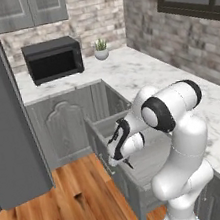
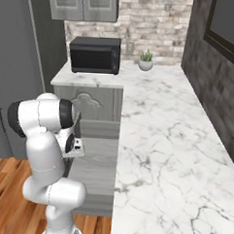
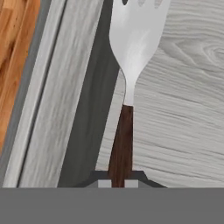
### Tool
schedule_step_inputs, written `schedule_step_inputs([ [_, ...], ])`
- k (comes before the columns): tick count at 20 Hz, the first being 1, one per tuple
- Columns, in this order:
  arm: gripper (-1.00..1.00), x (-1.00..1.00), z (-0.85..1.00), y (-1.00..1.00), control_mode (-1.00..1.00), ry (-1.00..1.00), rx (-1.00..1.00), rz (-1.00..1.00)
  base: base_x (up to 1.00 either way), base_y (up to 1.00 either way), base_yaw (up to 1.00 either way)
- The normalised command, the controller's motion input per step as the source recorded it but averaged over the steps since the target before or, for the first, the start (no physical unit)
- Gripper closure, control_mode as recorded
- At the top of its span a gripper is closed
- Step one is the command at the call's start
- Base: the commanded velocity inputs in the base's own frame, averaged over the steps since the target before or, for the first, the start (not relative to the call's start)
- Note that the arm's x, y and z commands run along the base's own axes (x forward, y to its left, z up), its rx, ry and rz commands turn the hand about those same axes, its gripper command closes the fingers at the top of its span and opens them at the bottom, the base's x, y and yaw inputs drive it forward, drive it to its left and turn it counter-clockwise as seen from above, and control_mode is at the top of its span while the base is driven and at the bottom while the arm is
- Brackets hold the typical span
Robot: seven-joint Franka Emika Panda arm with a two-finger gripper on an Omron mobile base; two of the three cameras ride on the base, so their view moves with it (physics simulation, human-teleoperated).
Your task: Organize the utensils by type. Pick up the wooden spoons from the counter and place them in the open cabinet. Then pick up the metallic utensils from the counter and place them in the open drawer.
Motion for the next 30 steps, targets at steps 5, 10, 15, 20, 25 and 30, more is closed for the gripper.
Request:
schedule_step_inputs([
  [5,1.00,-0.05,-0.66,0.77,-1.00,0.00,0.00,-0.06,0.00,0.00,0.00],
  [10,1.00,0.07,-0.53,0.57,-1.00,0.00,0.00,-0.08,0.00,0.00,0.00],
  [15,1.00,0.11,-0.06,-0.02,-1.00,0.00,-0.03,-0.11,0.00,0.00,0.00],
  [20,1.00,0.00,0.25,-0.38,-1.00,-0.01,0.00,-0.16,0.00,0.00,0.00],
  [25,1.00,0.00,0.20,-0.66,-1.00,0.00,0.06,-0.22,0.00,0.00,0.00],
  [30,1.00,0.27,-0.13,-0.60,-1.00,0.01,0.02,-0.15,0.00,0.00,0.00],
])
